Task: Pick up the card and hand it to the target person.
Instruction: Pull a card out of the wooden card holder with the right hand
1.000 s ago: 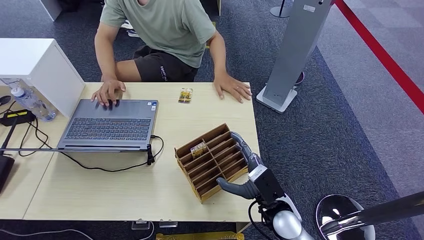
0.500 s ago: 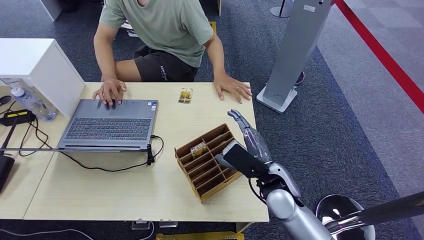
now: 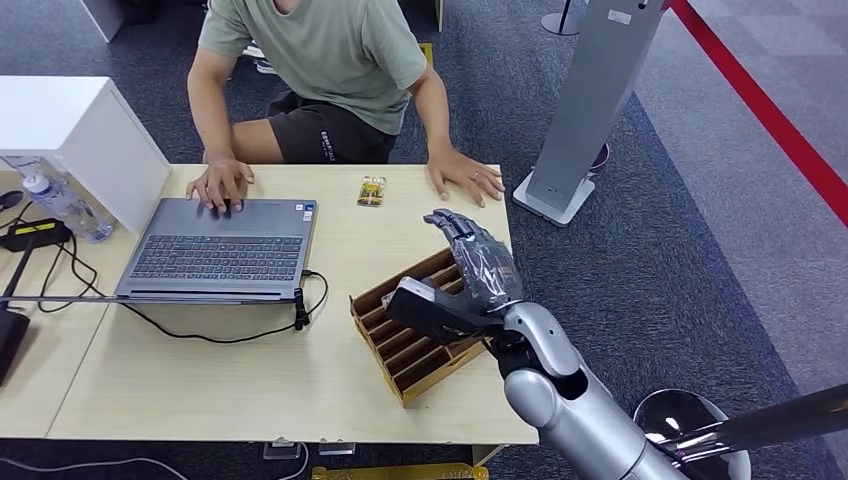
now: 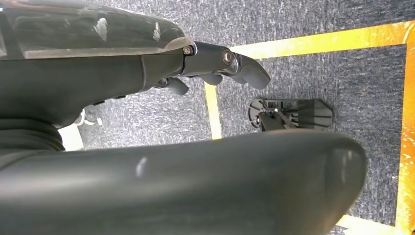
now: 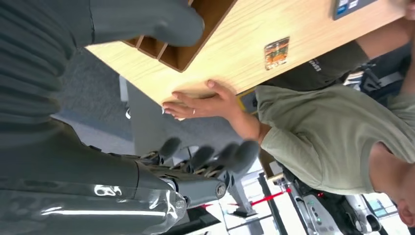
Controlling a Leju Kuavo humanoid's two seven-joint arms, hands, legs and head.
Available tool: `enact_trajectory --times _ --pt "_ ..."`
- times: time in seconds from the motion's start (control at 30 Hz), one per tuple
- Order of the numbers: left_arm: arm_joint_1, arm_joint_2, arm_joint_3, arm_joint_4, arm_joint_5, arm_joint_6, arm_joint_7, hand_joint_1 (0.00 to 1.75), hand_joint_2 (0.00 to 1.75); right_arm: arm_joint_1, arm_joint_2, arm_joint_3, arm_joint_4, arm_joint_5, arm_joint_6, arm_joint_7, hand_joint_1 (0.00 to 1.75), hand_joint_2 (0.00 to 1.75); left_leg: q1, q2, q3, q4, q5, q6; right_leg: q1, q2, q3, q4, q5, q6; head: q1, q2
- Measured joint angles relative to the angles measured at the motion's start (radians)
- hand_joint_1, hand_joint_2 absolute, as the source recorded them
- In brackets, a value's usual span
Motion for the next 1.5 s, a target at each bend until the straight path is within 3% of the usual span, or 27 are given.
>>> enact_trajectory --times 0.2,0.5,0.67,0.97,1.5 --pt "0.0 0.0 -0.001 0.0 -0.004 0.001 0.001 0.0 0.0 0.0 0.006 0.036 0.004 0.084 0.023 0.035 1.23 1.75 0.0 0.0 0.0 0.0 0.0 0.0 0.0 0.0 0.0 0.0 0.0 0.0 -0.001 0.0" --pt "0.0 0.0 -0.001 0.0 -0.004 0.002 0.007 0.0 0.0 -0.002 0.016 0.068 0.022 0.096 0.033 0.05 1.15 1.75 0.0 0.0 0.0 0.0 0.0 0.0 0.0 0.0 0.0 0.0 0.0 0.0 0.0 0.0" --pt "0.0 0.0 -0.001 0.0 -0.004 0.003 0.008 0.0 0.0 -0.005 0.024 0.079 0.043 0.094 0.033 0.046 0.75 1.75 0.0 0.0 0.0 0.0 0.0 0.0 0.0 0.0 0.0 0.0 0.0 0.0 0.0 0.0" --pt "0.0 0.0 -0.002 0.0 -0.004 0.008 0.01 0.0 0.0 -0.024 0.051 0.099 0.104 0.129 0.018 0.065 0.51 1.75 0.0 0.0 0.0 0.0 0.0 0.0 0.0 0.0 0.0 0.0 0.0 0.0 -0.001 0.0" --pt "0.0 0.0 -0.016 0.0 -0.005 0.006 0.012 0.0 0.0 -0.026 0.088 0.138 0.164 0.225 0.004 0.12 0.6 1.75 0.0 0.0 0.0 0.0 0.0 0.0 0.0 0.0 0.0 0.0 0.0 0.0 -0.001 0.0"
